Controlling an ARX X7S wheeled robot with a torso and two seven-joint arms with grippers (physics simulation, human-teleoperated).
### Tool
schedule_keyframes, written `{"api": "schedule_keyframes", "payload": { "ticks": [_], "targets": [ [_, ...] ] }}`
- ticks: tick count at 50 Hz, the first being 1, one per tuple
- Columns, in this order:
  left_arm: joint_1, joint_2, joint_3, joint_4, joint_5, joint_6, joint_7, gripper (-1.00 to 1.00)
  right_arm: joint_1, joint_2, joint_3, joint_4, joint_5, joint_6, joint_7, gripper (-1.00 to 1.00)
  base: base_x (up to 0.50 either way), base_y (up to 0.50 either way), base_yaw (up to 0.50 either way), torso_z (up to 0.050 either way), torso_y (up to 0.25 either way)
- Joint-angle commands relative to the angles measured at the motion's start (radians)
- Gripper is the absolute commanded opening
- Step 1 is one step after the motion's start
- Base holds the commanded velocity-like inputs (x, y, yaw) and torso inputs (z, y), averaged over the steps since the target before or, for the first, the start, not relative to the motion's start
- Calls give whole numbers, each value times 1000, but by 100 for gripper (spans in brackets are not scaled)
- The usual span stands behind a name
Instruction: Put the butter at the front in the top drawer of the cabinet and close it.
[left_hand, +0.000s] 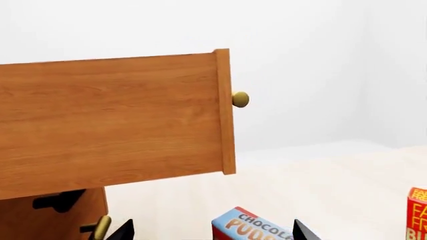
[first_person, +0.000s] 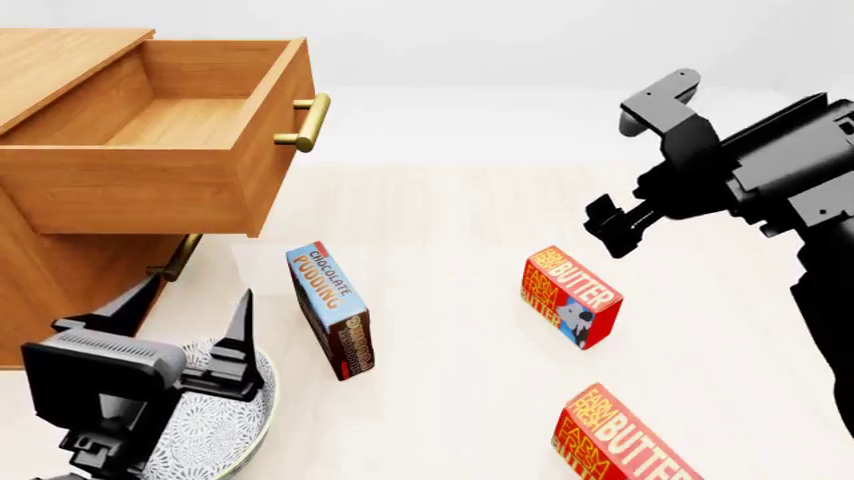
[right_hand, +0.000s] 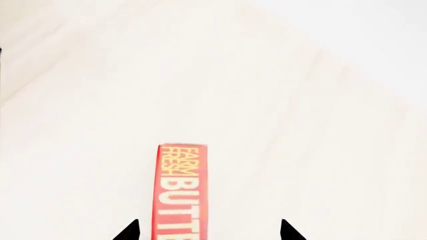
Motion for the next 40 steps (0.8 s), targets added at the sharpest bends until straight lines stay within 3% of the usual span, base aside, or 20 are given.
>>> {"api": "schedule_keyframes", "payload": {
  "ticks": [1,22,40],
  "targets": [
    [10,2,9,-6,-3,16,-3,100,-30,-38,-24,76,-22,-49,-12,100,0,0,0,0,0],
    [3,-2,23,-35,-9,31,-9,100,-67,-167,-18,350,-44,-223,-55,100,0,0,0,0,0],
    [1,-8,29,-39,-19,34,-17,100,-106,-159,-11,337,-44,-222,-45,100,0,0,0,0,0]
  ]
}}
